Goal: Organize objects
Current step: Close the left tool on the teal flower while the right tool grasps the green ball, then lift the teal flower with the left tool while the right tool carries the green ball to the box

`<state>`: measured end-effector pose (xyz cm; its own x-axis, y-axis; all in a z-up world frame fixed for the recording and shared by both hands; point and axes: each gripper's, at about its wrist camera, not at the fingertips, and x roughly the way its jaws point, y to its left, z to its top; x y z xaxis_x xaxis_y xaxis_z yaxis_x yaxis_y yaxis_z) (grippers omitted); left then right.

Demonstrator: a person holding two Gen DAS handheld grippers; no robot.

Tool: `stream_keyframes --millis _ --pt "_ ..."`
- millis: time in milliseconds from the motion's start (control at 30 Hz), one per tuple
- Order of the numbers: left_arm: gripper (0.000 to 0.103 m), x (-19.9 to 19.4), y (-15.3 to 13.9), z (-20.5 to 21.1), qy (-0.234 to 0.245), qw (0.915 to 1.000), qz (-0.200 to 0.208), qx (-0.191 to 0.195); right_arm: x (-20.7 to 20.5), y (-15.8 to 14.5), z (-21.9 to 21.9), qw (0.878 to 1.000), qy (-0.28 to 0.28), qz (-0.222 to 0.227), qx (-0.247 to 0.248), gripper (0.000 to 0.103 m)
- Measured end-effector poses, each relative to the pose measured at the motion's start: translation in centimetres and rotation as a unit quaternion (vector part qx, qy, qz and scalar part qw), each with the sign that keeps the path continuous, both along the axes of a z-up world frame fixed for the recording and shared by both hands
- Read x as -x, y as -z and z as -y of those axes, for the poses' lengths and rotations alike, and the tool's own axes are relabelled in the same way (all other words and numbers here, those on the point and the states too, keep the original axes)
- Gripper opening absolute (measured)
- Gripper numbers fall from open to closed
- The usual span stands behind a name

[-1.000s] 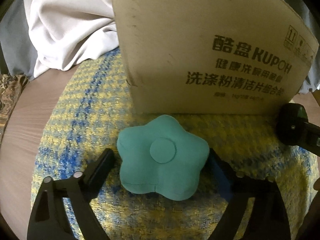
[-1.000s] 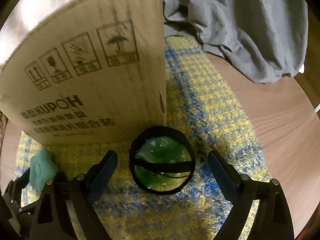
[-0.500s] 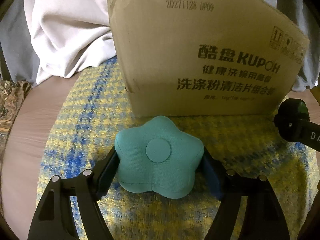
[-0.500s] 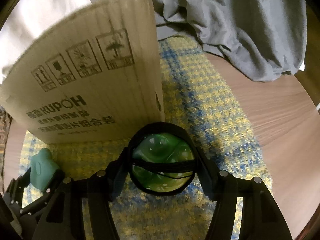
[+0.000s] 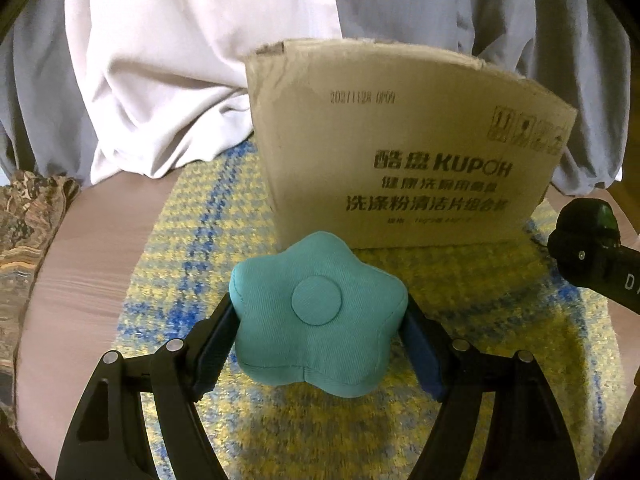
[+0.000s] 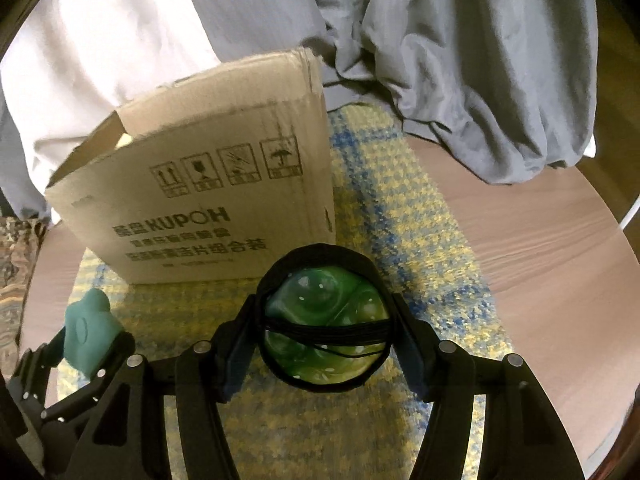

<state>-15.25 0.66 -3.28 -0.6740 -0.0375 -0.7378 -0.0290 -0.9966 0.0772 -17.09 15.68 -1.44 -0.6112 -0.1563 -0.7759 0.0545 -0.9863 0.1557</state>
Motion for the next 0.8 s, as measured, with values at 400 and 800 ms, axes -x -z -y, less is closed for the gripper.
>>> stream_keyframes --millis 400,800 --pt "0.077 -1.5 -3.2 0.3 0.001 0.9996 -0.028 0.002 -1.9 -2.7 -0.7 1.000 -0.005 -0.030 0.006 0.062" --pt "0.077 -2.1 -5.6 0.2 0.000 0.9990 -0.044 0.008 -3.7 -5.5 -0.9 0.998 -0.009 -0.058 0.010 0.062"
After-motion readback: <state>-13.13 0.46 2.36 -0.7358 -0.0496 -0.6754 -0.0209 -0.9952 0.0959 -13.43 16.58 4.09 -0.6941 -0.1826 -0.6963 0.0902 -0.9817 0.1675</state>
